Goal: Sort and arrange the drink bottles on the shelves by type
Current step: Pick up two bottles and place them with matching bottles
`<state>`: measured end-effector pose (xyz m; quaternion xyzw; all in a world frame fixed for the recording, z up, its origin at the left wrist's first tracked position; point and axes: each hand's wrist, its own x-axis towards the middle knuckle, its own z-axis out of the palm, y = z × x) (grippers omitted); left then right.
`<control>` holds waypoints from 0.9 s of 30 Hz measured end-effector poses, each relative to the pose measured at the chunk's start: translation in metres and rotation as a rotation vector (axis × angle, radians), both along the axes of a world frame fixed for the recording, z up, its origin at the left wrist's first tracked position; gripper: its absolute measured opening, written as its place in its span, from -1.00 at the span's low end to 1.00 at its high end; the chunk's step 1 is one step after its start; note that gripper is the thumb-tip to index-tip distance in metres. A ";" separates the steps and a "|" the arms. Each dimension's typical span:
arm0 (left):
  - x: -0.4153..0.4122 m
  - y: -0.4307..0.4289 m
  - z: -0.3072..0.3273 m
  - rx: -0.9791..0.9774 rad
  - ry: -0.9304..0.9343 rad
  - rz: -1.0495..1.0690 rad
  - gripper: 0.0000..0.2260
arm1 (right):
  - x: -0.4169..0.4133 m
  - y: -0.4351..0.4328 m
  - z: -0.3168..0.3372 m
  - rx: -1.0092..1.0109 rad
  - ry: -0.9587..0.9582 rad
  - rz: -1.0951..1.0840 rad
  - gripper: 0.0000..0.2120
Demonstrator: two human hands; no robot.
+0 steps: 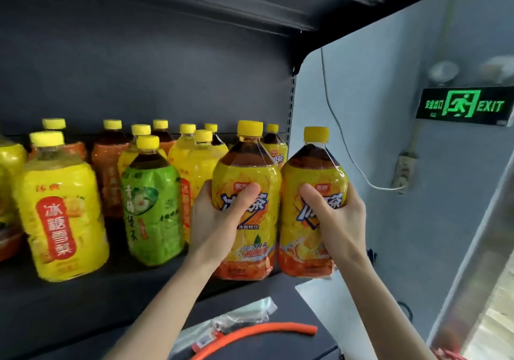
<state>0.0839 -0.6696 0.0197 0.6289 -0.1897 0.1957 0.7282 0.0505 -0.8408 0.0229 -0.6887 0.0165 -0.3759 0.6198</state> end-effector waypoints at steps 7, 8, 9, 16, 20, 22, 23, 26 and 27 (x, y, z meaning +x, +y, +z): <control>0.032 -0.071 -0.012 -0.038 -0.018 0.205 -0.39 | 0.069 -0.077 -0.007 -0.022 0.004 0.196 -0.41; 0.036 -0.080 -0.014 -0.037 -0.018 0.245 -0.38 | 0.077 -0.085 -0.008 -0.027 0.007 0.235 -0.41; 0.039 -0.089 -0.016 -0.036 -0.014 0.282 -0.38 | 0.086 -0.093 -0.009 -0.034 0.011 0.273 -0.43; 0.063 -0.118 -0.024 0.019 0.019 0.474 -0.48 | 0.145 -0.119 -0.018 -0.068 0.046 0.464 -0.38; 0.080 -0.118 -0.030 0.058 0.049 0.530 -0.56 | 0.176 -0.120 -0.027 -0.075 0.062 0.514 -0.55; 0.088 -0.116 -0.032 0.062 0.043 0.529 -0.57 | 0.189 -0.119 -0.030 -0.077 0.066 0.515 -0.62; 0.092 -0.117 -0.032 0.065 0.031 0.528 -0.57 | 0.195 -0.119 -0.032 -0.088 0.071 0.511 -0.63; 0.101 -0.118 -0.032 0.072 0.019 0.527 -0.56 | 0.210 -0.116 -0.034 -0.107 0.080 0.513 -0.61; 0.103 -0.118 -0.033 0.069 0.020 0.523 -0.58 | 0.215 -0.115 -0.034 -0.121 0.080 0.518 -0.60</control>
